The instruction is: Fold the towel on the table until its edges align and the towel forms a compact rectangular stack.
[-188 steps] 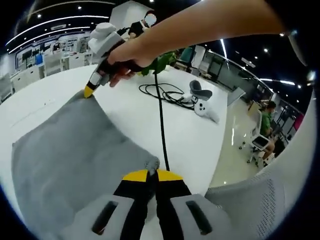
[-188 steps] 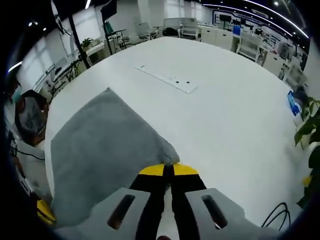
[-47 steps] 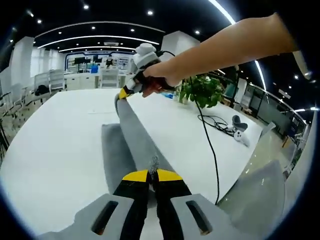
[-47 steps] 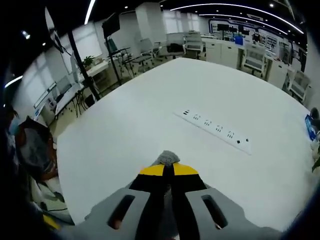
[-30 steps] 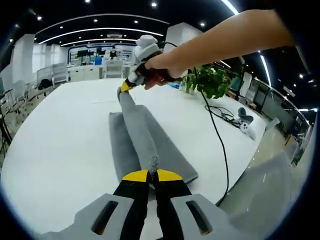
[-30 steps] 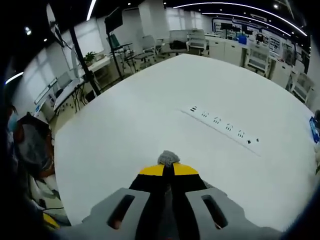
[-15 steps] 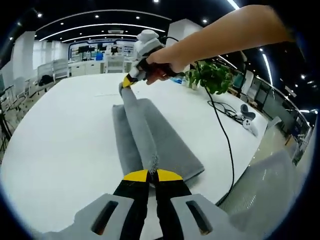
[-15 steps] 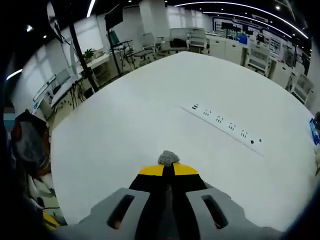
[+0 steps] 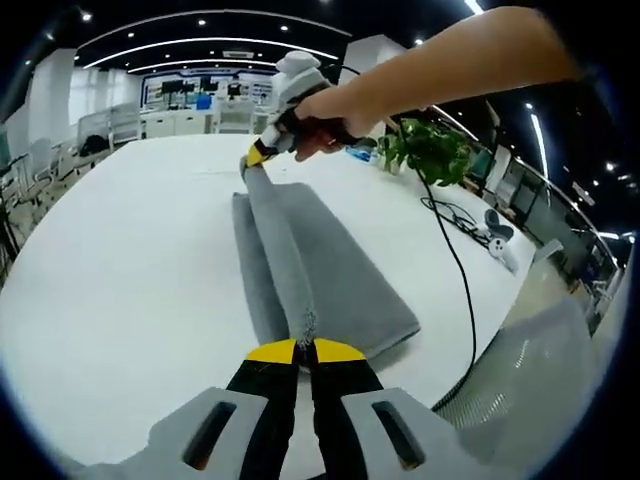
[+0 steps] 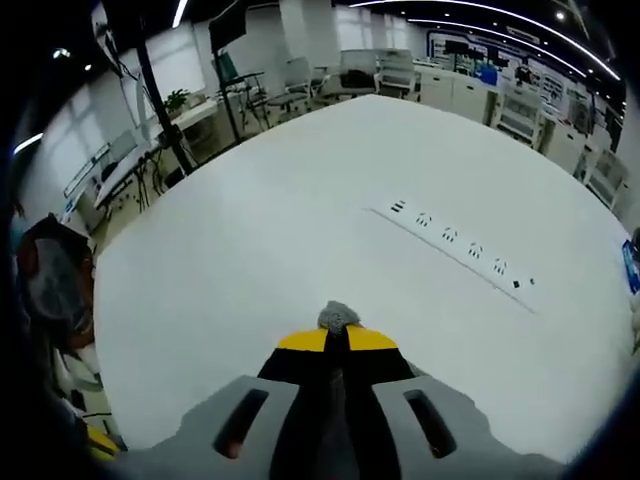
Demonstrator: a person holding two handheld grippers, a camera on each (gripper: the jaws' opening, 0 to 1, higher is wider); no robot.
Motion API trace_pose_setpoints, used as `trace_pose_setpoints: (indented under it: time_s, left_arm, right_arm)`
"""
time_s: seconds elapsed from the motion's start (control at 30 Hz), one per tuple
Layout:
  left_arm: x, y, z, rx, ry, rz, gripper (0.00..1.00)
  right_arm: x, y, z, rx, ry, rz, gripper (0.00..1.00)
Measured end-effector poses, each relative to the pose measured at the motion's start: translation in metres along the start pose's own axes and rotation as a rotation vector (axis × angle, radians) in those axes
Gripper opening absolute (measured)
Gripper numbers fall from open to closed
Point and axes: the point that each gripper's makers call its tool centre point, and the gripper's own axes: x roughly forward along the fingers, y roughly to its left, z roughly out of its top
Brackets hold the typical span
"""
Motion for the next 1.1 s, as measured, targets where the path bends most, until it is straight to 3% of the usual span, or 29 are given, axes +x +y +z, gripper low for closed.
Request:
trace_pose_setpoints:
  time_s: [0.2, 0.73, 1.1]
  left_arm:
    - [0.004, 0.01, -0.007, 0.005, 0.017, 0.006, 0.04]
    - [0.011, 0.02, -0.025, -0.006, 0.095, 0.006, 0.05]
    - [0.011, 0.027, -0.032, -0.021, 0.117, 0.006, 0.13]
  right_arm:
    - [0.021, -0.006, 0.002, -0.077, 0.014, -0.032, 0.02]
    - [0.051, -0.013, 0.001, -0.066, 0.016, -0.047, 0.03]
    - [0.056, -0.019, 0.008, -0.042, -0.037, -0.029, 0.11]
